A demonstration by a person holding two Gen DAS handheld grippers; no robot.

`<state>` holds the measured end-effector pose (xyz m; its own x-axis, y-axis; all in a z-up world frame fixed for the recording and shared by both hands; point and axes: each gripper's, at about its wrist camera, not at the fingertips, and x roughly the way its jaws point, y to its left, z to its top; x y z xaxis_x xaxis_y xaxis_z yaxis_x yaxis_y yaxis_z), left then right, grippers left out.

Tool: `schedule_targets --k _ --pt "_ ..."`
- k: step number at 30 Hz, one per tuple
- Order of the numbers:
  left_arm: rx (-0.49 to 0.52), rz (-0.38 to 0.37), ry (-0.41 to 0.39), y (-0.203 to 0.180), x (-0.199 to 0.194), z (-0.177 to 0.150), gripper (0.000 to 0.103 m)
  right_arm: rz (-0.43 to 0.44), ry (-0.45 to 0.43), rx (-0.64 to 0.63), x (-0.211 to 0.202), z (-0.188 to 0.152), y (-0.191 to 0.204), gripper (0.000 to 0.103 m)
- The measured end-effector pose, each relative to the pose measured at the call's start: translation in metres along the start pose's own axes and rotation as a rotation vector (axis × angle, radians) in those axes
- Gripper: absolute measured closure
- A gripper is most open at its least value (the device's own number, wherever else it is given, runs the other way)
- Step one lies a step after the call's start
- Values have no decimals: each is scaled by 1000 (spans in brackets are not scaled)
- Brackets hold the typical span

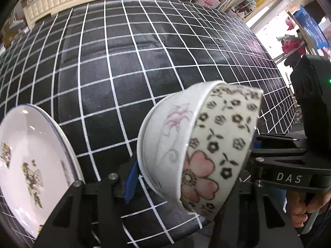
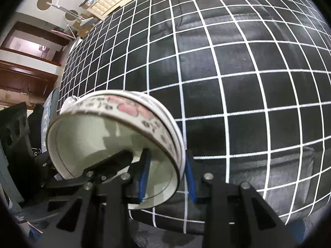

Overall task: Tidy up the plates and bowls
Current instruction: 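Carry the nested bowls over the plate stack with the right tool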

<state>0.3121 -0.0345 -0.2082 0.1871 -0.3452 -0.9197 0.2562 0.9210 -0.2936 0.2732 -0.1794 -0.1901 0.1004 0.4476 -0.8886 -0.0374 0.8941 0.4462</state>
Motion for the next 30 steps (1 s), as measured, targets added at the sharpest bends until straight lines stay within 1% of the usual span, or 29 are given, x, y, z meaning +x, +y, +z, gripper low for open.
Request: schedule_targets --k 3,9,15,17,21,25,30 --pt "-1 10 -14 3 -8 2 54 16 -7 15 -2 -1 7 68" --pt "-52 4 -55 22 -33 0 54 2 -23 -27 -6 7 40 68" --pt "-99 31 -110 51 -75 -5 54 11 -26 -104 -8 19 90 68" --pt "-126 40 -130 69 -91 -9 54 13 -24 -130 -5 21 106 68" --pt "-172 61 -149 96 -114 -20 54 23 -2 -190 7 24 143 68" --pt "-234 77 -159 131 -131 -39 54 28 32 -242 26 24 174 68" --pt "-298 79 -139 153 -130 -56 54 19 95 -285 56 23 201 68"
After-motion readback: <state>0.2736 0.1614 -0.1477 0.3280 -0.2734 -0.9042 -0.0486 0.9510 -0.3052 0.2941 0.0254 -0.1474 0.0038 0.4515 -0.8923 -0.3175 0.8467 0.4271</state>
